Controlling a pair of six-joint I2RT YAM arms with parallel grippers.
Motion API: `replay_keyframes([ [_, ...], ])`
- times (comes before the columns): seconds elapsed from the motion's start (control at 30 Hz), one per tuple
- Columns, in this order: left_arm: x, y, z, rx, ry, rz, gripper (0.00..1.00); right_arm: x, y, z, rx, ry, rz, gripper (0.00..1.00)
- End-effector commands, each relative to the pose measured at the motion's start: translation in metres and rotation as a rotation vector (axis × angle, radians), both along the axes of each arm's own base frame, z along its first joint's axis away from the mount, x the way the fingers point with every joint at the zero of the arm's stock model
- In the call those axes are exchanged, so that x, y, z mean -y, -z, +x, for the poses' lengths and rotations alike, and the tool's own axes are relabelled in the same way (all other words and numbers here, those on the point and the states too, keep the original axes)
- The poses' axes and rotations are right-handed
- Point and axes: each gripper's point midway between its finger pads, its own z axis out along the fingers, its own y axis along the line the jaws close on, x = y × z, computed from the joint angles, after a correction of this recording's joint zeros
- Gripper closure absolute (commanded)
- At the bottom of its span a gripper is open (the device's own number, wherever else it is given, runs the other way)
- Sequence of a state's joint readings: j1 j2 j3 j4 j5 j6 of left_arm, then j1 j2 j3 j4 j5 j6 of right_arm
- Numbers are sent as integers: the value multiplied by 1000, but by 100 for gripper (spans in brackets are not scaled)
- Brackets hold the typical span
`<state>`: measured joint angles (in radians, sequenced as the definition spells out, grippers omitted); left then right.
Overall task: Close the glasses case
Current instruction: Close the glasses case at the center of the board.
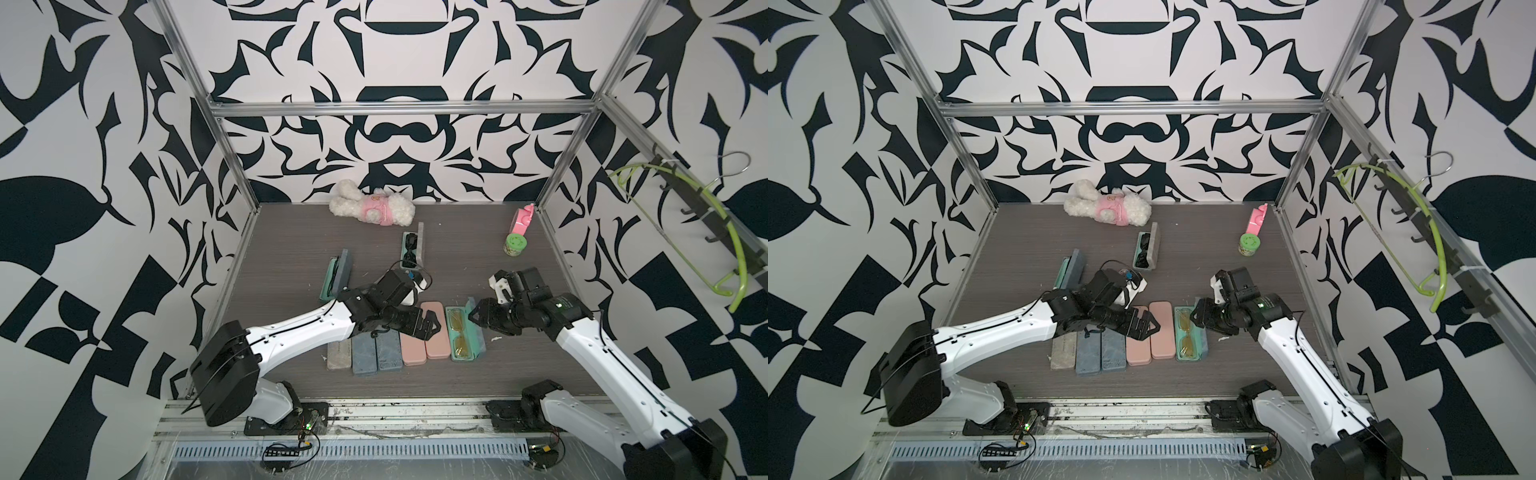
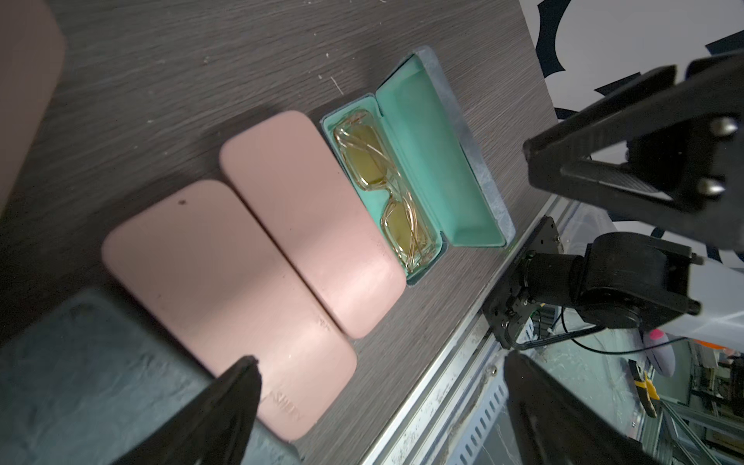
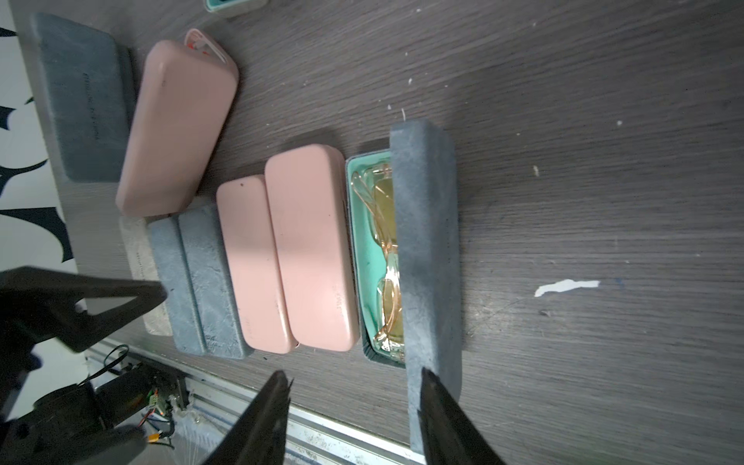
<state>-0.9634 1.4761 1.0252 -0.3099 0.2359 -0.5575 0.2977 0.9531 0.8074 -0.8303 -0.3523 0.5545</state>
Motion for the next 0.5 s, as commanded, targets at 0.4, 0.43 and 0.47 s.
replay_keyframes([
  [0.4, 9, 8, 21, 30, 70, -41, 9, 2, -3, 5, 63, 1, 146, 47],
  [0.43, 8, 9, 22, 38, 65, -42, 9, 3, -2, 6, 61, 2, 160, 48],
  [0.47, 7, 9, 24, 44, 61, -42, 10, 3, -2, 7, 62, 8, 174, 49],
])
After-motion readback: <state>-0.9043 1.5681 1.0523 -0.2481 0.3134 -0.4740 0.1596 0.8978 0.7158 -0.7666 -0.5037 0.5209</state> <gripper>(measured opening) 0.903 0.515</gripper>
